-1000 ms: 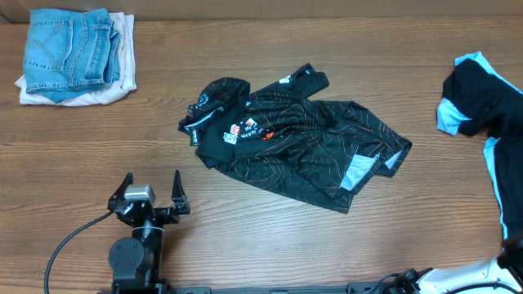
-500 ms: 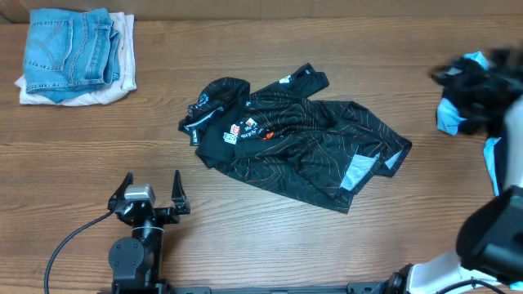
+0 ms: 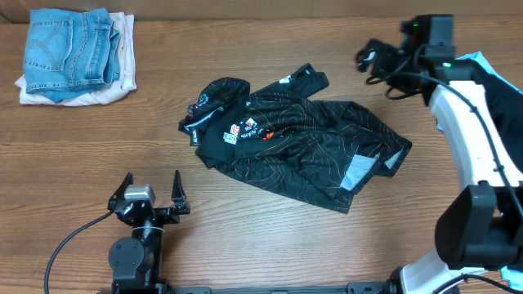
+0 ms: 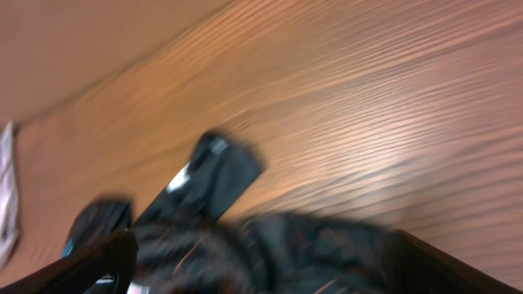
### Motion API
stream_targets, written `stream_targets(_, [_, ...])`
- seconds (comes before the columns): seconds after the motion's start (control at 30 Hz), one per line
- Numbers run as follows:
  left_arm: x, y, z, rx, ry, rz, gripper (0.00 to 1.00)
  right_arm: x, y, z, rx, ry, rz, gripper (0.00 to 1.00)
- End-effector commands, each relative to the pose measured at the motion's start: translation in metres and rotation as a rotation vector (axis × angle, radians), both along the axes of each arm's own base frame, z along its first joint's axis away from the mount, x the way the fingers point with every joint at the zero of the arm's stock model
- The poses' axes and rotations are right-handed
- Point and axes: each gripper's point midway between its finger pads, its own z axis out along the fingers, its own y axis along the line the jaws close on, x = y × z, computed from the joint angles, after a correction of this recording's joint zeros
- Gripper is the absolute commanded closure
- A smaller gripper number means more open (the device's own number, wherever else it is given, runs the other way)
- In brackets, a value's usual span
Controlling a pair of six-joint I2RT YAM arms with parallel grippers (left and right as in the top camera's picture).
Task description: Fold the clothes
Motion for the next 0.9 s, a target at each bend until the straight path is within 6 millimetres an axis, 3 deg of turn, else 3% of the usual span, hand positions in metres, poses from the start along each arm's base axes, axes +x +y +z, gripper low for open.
stream_targets(0.0, [0.0,0.002,0.0,0.02,-0.005,0.009,0.0,0.006,-0.073,0.007,-0.047,-0.019,-0.222,0.0])
stream_targets(0.13, [0.0,0.003,0.0,0.021,-0.005,0.012,0.0,-0.003,-0.121,0.006,-0.046,-0.01,-0.321,0.0])
stream_targets(0.33, [0.0,0.003,0.011,0.021,-0.049,0.013,0.0,-0.021,-0.158,-0.001,-0.041,0.037,-0.404,0.0])
stream_targets(0.5, [-0.002,0.002,0.055,0.025,-0.226,0.011,0.0,-0.026,-0.163,-0.003,-0.039,0.052,-0.417,0.0])
stream_targets(0.6, [-0.009,-0.016,0.084,0.025,-0.35,-0.096,0.0,-0.025,-0.164,-0.003,-0.039,0.051,-0.417,0.0])
stream_targets(0.7, [-0.013,-0.03,0.094,0.035,-0.395,-0.177,0.0,-0.025,-0.164,-0.003,-0.039,0.051,-0.417,0.0])
stream_targets(0.87, [-0.014,-0.041,0.094,0.039,-0.378,-0.243,0.0,-0.025,-0.164,-0.003,-0.039,0.051,-0.417,0.0])
